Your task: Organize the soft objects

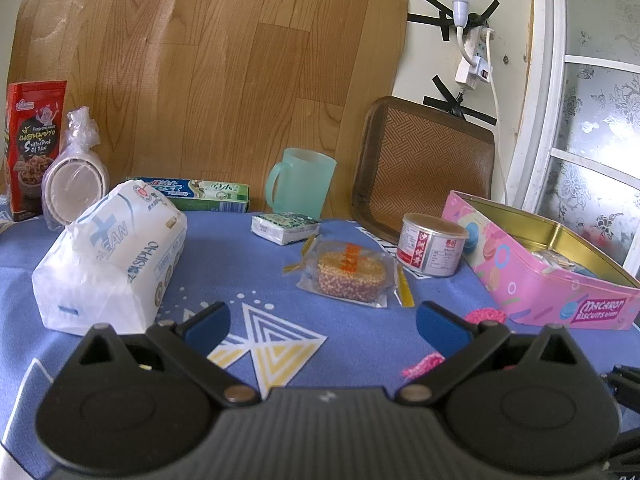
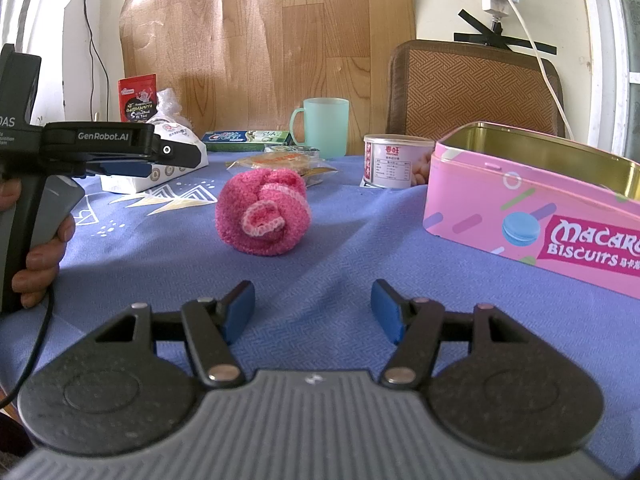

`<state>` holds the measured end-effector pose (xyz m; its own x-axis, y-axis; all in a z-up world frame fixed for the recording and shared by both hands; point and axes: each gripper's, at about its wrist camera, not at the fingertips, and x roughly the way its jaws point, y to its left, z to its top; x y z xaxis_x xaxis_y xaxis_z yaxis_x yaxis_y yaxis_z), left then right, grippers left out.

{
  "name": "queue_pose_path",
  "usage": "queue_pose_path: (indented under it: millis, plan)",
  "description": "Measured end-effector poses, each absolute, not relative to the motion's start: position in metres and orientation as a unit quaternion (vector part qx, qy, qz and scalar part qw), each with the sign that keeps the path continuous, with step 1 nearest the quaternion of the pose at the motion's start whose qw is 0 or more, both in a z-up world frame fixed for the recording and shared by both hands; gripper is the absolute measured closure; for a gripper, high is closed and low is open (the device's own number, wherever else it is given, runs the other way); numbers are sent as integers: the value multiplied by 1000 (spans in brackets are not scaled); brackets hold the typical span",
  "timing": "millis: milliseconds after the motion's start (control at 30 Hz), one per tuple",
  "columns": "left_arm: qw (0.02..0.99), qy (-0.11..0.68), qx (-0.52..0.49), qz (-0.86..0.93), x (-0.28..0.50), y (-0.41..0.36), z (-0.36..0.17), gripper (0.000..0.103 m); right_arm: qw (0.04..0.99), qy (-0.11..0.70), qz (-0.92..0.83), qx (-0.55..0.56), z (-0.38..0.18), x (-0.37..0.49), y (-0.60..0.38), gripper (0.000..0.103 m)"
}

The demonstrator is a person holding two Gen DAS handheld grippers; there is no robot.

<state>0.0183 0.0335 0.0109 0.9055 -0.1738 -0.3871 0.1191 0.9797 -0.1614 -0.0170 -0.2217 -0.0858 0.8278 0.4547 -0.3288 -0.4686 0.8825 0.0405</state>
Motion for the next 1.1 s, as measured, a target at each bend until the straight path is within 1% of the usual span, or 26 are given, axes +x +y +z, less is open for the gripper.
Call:
queue_pose_path:
  millis: [1100]
  plan:
    - [973, 202, -75, -79, 16, 37, 12, 0, 956, 168, 238, -22, -86, -15, -224, 32]
